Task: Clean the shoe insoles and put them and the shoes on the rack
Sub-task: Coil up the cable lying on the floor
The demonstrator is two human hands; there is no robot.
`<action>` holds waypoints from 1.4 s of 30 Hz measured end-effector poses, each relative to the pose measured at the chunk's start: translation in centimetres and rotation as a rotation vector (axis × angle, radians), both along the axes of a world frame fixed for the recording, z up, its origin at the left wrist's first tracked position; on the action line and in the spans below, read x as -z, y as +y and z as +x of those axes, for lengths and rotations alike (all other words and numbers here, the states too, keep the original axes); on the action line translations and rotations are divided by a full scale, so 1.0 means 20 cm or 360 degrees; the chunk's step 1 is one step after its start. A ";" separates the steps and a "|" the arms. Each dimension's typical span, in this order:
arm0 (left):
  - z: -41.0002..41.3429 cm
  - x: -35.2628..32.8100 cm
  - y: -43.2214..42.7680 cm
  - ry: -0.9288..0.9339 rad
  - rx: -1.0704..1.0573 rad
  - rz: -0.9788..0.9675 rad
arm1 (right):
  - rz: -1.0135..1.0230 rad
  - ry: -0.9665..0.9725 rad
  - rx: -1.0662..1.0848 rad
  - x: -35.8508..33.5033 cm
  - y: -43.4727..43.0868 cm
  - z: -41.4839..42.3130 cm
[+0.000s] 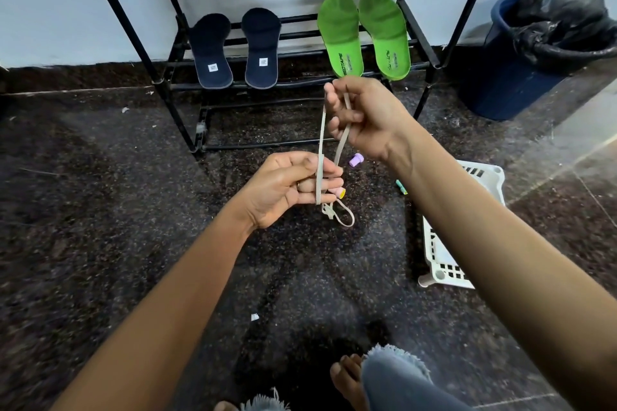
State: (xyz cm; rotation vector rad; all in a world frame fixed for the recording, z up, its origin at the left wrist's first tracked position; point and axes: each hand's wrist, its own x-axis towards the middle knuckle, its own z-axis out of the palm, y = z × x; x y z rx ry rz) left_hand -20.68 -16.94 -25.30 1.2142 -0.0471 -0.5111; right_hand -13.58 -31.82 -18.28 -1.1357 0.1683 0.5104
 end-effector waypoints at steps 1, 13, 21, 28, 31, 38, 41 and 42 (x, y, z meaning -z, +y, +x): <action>0.00 -0.01 0.00 0.0001 -0.0006 0.0008 | 0.0027 0.0040 0.0003 0.03 -0.01 0.02; -0.02 -0.02 -0.02 0.0208 -0.0055 0.0087 | -0.0765 -0.1332 -0.0505 0.44 -0.18 -0.15; -0.02 -0.03 -0.03 0.0203 -0.0027 0.0119 | -0.0749 -0.1216 -0.0369 0.48 -0.11 -0.16; 0.03 -0.04 -0.03 0.0147 -0.0144 -0.0038 | -0.0855 -0.1084 -0.0464 0.58 -0.09 -0.21; 0.06 -0.04 -0.02 0.0136 -0.0284 -0.0129 | -0.0808 -0.0939 -0.0561 0.63 -0.07 -0.26; 0.10 -0.02 -0.02 0.0065 -0.0510 -0.0124 | -0.0541 -0.0641 -0.0712 0.66 -0.08 -0.35; 0.13 -0.04 0.00 0.0031 -0.0599 -0.0127 | -0.0220 -0.0346 -0.0612 0.67 -0.06 -0.38; 0.14 -0.05 0.01 0.0023 -0.0617 -0.0130 | -0.0139 -0.0269 -0.0575 0.66 -0.05 -0.39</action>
